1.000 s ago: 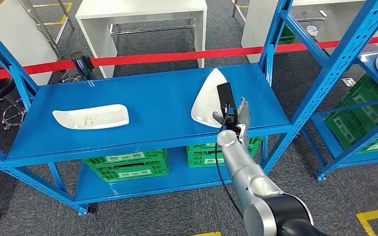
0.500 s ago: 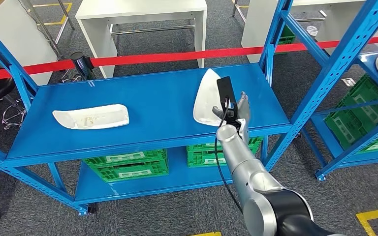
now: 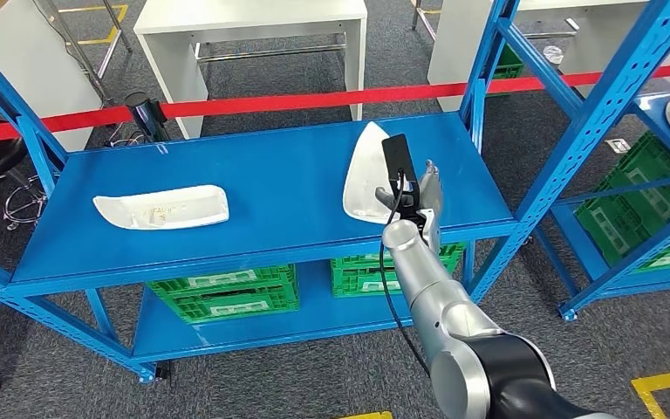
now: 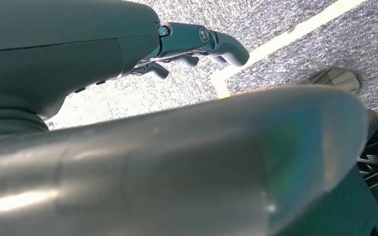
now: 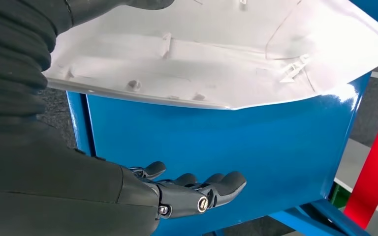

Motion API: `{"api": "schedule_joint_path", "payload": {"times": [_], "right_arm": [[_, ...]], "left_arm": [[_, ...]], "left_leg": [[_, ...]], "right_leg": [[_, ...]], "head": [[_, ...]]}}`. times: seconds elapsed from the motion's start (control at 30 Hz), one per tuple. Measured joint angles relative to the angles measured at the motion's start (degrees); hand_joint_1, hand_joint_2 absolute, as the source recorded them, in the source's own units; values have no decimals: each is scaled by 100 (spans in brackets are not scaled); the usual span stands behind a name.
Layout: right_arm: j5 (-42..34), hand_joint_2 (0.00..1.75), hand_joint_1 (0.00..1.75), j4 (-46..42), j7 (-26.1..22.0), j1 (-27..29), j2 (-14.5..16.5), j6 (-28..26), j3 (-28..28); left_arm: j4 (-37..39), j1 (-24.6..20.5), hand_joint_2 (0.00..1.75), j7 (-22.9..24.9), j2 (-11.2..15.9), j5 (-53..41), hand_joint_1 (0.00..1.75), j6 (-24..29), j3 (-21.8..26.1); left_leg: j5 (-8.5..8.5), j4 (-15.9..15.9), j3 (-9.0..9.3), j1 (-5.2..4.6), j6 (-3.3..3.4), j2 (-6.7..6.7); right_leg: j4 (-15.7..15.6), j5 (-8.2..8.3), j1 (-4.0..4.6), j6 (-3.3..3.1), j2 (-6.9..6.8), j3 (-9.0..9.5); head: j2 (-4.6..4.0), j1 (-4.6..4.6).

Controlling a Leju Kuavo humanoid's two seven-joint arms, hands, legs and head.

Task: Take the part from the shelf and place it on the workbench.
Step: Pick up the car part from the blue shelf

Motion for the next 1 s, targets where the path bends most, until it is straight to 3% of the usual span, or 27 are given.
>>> {"api": "schedule_joint_path", "payload": {"times": [1.0], "right_arm": [[33, 175, 0, 240, -89, -194, 0, -81, 0]], "left_arm": [[0, 4, 0, -2, 82, -138, 0, 0, -1]], "left_leg": [[0, 0, 0, 0, 0, 0]], "right_leg": [[0, 0, 0, 0, 0, 0]], "head": [[0, 0]]}}
